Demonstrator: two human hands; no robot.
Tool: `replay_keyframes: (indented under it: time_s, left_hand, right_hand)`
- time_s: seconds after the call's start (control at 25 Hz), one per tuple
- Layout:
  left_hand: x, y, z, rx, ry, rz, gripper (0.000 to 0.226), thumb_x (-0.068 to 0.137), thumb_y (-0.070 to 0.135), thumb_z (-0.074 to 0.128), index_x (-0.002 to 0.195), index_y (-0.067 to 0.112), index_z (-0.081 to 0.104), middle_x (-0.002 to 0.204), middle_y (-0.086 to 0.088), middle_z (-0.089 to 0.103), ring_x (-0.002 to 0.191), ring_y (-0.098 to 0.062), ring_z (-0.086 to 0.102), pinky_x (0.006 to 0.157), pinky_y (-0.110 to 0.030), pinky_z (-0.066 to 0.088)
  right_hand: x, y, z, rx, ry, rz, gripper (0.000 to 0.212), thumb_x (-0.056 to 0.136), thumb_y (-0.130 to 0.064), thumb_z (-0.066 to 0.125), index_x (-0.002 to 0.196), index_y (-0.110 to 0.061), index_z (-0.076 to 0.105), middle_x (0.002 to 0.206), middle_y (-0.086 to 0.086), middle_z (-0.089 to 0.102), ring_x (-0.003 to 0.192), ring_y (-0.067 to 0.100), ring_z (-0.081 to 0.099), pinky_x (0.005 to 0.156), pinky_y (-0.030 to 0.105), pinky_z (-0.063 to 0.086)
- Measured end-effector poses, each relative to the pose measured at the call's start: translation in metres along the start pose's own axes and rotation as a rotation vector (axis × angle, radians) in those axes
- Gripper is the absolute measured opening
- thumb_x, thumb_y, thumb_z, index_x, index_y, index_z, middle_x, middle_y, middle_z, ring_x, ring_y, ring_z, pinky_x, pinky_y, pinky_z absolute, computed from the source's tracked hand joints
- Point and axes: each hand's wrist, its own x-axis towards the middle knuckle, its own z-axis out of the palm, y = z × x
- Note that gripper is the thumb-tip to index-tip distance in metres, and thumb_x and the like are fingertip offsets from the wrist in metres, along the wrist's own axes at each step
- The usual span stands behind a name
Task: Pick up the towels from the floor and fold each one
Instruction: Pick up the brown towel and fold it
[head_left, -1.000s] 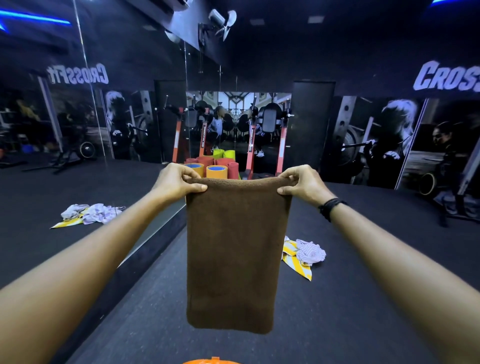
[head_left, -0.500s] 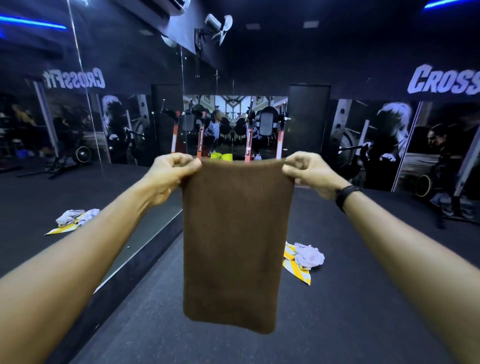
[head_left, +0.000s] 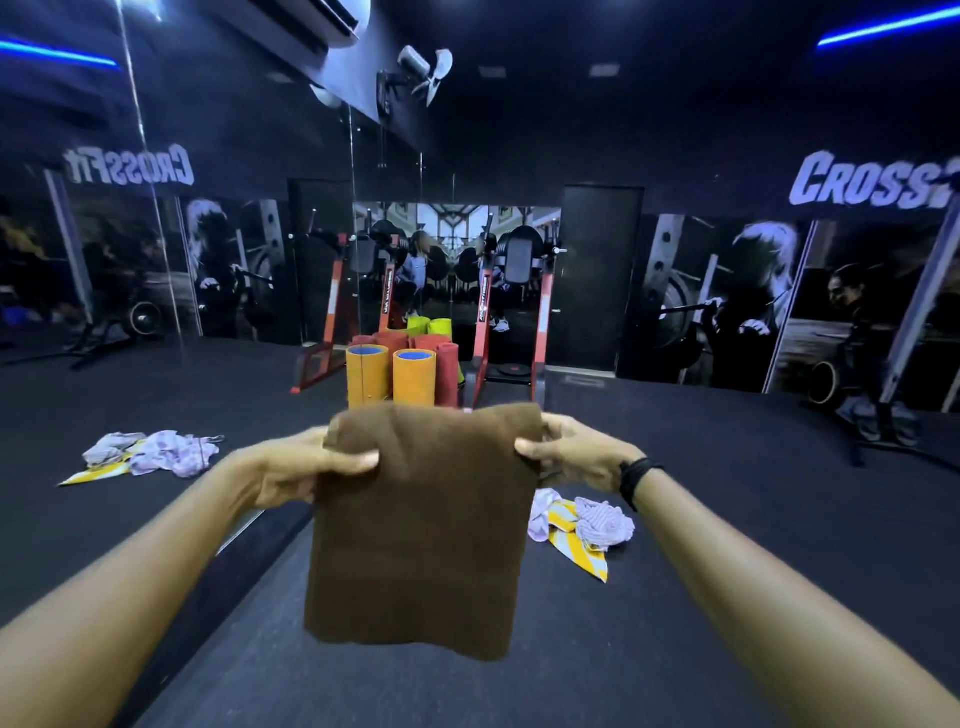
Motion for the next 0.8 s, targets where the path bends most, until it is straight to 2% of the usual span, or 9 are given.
replay_keyframes:
  time_s: [0.04, 0.12, 0.2, 0.28, 0.36, 0.48, 0.6, 0.68, 0.8]
  left_hand:
    - [-0.001, -0.005, 0.001, 0.081, -0.019, -0.039, 0.05, 0.073, 0.018, 0.081, 0.119, 0.016, 0.064, 0.116, -0.009, 0.069, 0.104, -0.023, 0.066, 0.086, -0.037, 0.053]
    - [0.002, -0.012, -0.003, 0.048, 0.011, -0.033, 0.06, 0.062, 0.023, 0.088, 0.117, 0.013, 0.066, 0.116, -0.012, 0.069, 0.106, -0.024, 0.066, 0.087, -0.038, 0.052]
    - [0.003, -0.014, -0.004, 0.001, 0.027, -0.022, 0.064, 0.061, 0.031, 0.089, 0.117, 0.013, 0.065, 0.115, -0.01, 0.07, 0.111, -0.026, 0.064, 0.093, -0.042, 0.05]
    - [0.002, -0.015, 0.001, 0.036, 0.024, -0.015, 0.052, 0.069, 0.025, 0.082, 0.117, 0.015, 0.063, 0.114, -0.009, 0.07, 0.109, -0.026, 0.064, 0.093, -0.044, 0.05]
    - [0.005, -0.013, 0.005, -0.056, 0.149, 0.029, 0.057, 0.067, 0.023, 0.077, 0.12, 0.01, 0.061, 0.114, -0.014, 0.069, 0.106, -0.027, 0.065, 0.09, -0.043, 0.052]
    - [0.008, -0.005, 0.012, -0.211, 0.287, 0.072, 0.08, 0.056, 0.015, 0.083, 0.128, 0.004, 0.048, 0.116, -0.017, 0.064, 0.107, -0.03, 0.063, 0.085, -0.042, 0.053]
    - [0.003, 0.004, 0.018, -0.048, 0.249, 0.121, 0.093, 0.056, -0.006, 0.084, 0.132, 0.023, 0.038, 0.115, -0.014, 0.061, 0.107, -0.027, 0.061, 0.085, -0.038, 0.053]
    - [0.005, 0.006, 0.021, 0.194, 0.312, 0.152, 0.089, 0.059, -0.002, 0.086, 0.13, 0.027, 0.042, 0.111, -0.01, 0.062, 0.104, -0.023, 0.061, 0.088, -0.037, 0.052]
    - [0.007, 0.003, 0.021, 0.159, 0.379, 0.205, 0.076, 0.061, 0.007, 0.088, 0.122, 0.029, 0.048, 0.114, -0.009, 0.061, 0.107, -0.022, 0.06, 0.093, -0.042, 0.051]
  right_hand:
    - [0.001, 0.005, 0.002, -0.048, -0.012, 0.023, 0.021, 0.094, -0.009, 0.058, 0.114, -0.014, 0.062, 0.093, 0.001, 0.071, 0.078, 0.015, 0.067, 0.075, 0.034, 0.056]
    - [0.004, 0.009, 0.003, -0.015, 0.054, 0.018, 0.022, 0.094, -0.009, 0.058, 0.115, -0.01, 0.062, 0.098, 0.006, 0.068, 0.084, 0.02, 0.064, 0.077, 0.037, 0.053]
    - [0.003, 0.007, 0.002, 0.088, 0.071, 0.023, 0.037, 0.09, -0.011, 0.065, 0.126, -0.011, 0.053, 0.108, 0.01, 0.066, 0.092, 0.021, 0.064, 0.072, 0.036, 0.054]
    - [-0.001, 0.003, 0.003, 0.139, 0.002, 0.035, 0.056, 0.085, 0.0, 0.068, 0.134, -0.013, 0.043, 0.111, 0.011, 0.067, 0.095, 0.022, 0.068, 0.068, 0.033, 0.057]
    - [-0.001, 0.001, 0.004, 0.172, 0.097, 0.014, 0.067, 0.083, 0.005, 0.067, 0.14, -0.011, 0.035, 0.105, 0.013, 0.069, 0.09, 0.02, 0.069, 0.066, 0.031, 0.057]
    - [0.004, -0.003, -0.001, 0.259, 0.216, -0.003, 0.086, 0.08, 0.009, 0.069, 0.147, -0.012, 0.02, 0.1, 0.012, 0.071, 0.087, 0.018, 0.069, 0.07, 0.029, 0.057]
    - [0.003, -0.003, -0.002, 0.047, 0.188, -0.029, 0.092, 0.07, 0.017, 0.073, 0.146, -0.01, 0.028, 0.096, 0.014, 0.07, 0.083, 0.019, 0.069, 0.069, 0.025, 0.058]
    - [0.004, -0.004, 0.0, -0.075, 0.242, -0.049, 0.084, 0.067, 0.016, 0.076, 0.139, -0.006, 0.041, 0.093, 0.014, 0.069, 0.08, 0.019, 0.067, 0.064, 0.022, 0.056]
    - [0.005, -0.004, 0.002, -0.013, 0.258, -0.074, 0.074, 0.068, 0.012, 0.078, 0.131, -0.012, 0.049, 0.102, 0.017, 0.067, 0.088, 0.023, 0.066, 0.062, 0.025, 0.055]
